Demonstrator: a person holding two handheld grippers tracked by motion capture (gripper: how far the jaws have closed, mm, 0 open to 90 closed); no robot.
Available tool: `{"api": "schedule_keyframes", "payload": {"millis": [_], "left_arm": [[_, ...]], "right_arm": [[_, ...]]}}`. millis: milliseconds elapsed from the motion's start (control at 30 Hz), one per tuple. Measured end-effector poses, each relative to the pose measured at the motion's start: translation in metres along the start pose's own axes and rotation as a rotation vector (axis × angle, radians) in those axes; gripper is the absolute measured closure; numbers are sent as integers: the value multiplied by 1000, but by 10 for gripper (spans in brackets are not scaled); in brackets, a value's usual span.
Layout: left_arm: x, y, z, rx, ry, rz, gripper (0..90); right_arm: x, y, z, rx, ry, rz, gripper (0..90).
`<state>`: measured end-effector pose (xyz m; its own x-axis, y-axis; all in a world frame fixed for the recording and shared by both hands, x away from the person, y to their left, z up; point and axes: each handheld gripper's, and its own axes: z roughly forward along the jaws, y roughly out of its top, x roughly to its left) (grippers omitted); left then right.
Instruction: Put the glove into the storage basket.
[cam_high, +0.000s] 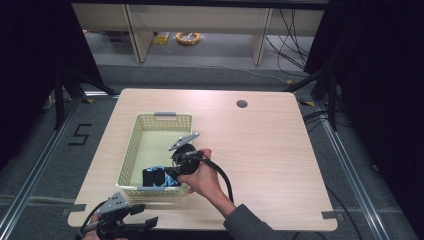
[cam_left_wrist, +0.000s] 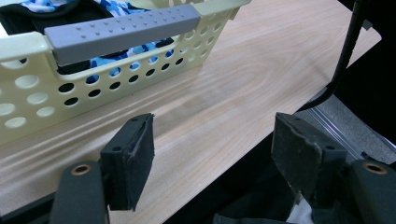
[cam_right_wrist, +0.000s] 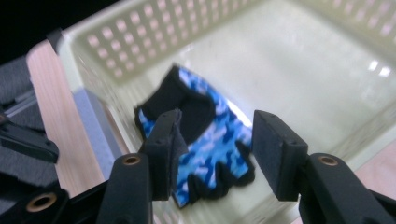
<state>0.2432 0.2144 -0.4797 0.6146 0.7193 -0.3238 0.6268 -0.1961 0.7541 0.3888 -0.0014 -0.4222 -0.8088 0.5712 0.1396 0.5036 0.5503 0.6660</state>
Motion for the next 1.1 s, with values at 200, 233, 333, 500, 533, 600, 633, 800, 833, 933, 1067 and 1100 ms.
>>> {"api": "schedule_keyframes", "payload": {"millis": [200,233,333,500,533,600,633,800,833,933,1067,1100], "left_arm": [[-1,-1,1,2,16,33,273],[-1,-1,1,2,16,33,268],[0,-1,2,-8,-3,13,248],[0,-1,2,-17,5,10,228],[1,-1,3,-20,9,2,223],[1,-2,3,-19,7,-2,216],[1,-2,3,-19,7,-2,215],[1,-3,5,-19,-2,1,209],[1,-3,6,-17,-2,1,208],[1,-4,7,-13,3,4,202],[2,-5,8,-22,2,4,202],[2,-5,8,-23,1,5,202]], "right_arm": [[-7,-10,-29,-140,1,-17,461],[-10,-12,-33,-145,6,-44,457],[-14,-21,-44,-161,1,-23,449],[-21,-33,-56,-184,-23,4,432],[-25,-37,-61,-193,-24,14,426],[-27,-41,-65,-204,-26,22,419],[-27,-41,-65,-204,-26,22,419],[-28,-53,-75,-218,-25,27,400],[-29,-55,-78,-216,-32,22,396],[-29,-64,-82,-232,-30,35,386],[-31,-74,-86,-237,-43,23,385],[-32,-76,-86,-251,-52,-5,383]]}}
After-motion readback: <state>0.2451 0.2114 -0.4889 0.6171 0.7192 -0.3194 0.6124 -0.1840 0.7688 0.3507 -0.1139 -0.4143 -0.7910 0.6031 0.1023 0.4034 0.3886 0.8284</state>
